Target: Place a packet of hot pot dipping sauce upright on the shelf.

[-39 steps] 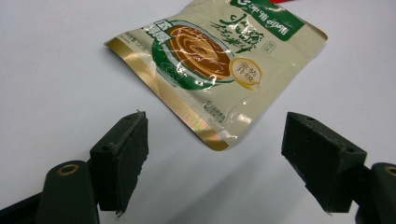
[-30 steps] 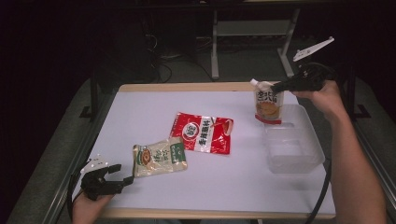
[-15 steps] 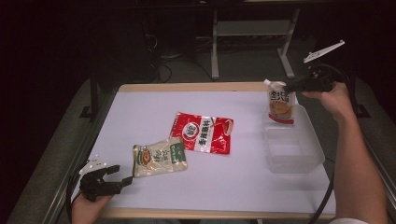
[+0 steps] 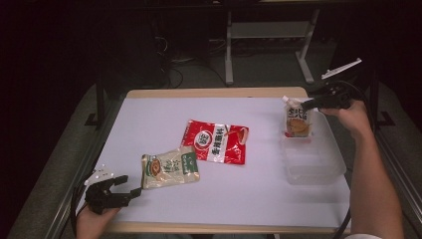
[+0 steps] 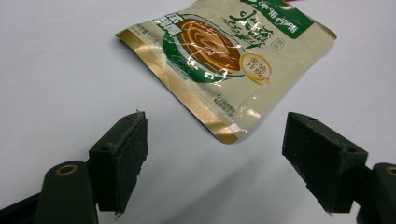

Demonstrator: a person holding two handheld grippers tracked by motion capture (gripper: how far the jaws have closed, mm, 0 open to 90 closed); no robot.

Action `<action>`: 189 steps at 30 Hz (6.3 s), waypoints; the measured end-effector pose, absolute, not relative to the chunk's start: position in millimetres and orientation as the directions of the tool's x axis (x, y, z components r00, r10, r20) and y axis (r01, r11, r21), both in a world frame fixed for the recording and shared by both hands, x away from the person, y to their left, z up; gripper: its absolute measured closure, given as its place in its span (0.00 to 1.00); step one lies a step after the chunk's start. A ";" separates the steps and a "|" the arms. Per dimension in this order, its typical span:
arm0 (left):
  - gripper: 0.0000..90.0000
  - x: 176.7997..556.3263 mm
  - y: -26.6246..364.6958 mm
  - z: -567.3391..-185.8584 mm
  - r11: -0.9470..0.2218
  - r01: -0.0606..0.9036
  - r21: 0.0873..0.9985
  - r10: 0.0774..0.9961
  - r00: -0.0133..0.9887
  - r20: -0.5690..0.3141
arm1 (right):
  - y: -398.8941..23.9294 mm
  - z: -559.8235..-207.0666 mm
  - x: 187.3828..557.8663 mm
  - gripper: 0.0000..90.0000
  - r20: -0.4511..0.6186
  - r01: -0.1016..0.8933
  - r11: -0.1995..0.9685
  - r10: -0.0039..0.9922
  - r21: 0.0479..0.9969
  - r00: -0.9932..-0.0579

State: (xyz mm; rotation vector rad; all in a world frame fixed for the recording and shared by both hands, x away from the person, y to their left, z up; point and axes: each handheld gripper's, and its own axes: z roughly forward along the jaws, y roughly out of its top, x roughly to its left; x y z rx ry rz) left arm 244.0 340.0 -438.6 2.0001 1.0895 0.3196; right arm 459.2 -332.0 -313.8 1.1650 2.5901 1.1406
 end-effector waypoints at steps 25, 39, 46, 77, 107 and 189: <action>0.25 245.6 332.6 -438.7 -0.318 0.571 0.757 0.770 0.622 -0.145 | -322.2 -293.0 435.7 0.67 0.149 0.594 0.401 0.729 0.697 -0.668; 0.25 245.9 329.1 -437.3 -0.330 0.560 0.760 0.754 0.641 -0.144 | -302.5 -282.4 415.4 0.65 0.146 0.543 0.416 0.681 0.729 -0.718; 0.25 246.3 327.4 -437.0 -0.342 0.554 0.759 0.748 0.650 -0.137 | -283.5 -280.4 399.5 0.62 0.143 0.509 0.436 0.640 0.742 -0.755; 0.26 248.3 325.1 -436.4 -0.356 0.544 0.760 0.748 0.654 -0.117 | -213.6 -304.7 346.1 0.48 0.177 0.486 0.467 0.562 0.738 -0.808; 0.26 249.3 326.0 -436.5 -0.355 0.542 0.761 0.749 0.652 -0.115 | -153.3 -331.9 336.7 0.38 0.195 0.470 0.508 0.503 0.722 -0.842; 0.73 265.1 313.5 -443.7 -0.415 0.552 0.723 0.739 0.668 -0.086 | 8.7 -428.1 378.7 0.38 0.331 0.587 0.576 0.494 0.569 -0.804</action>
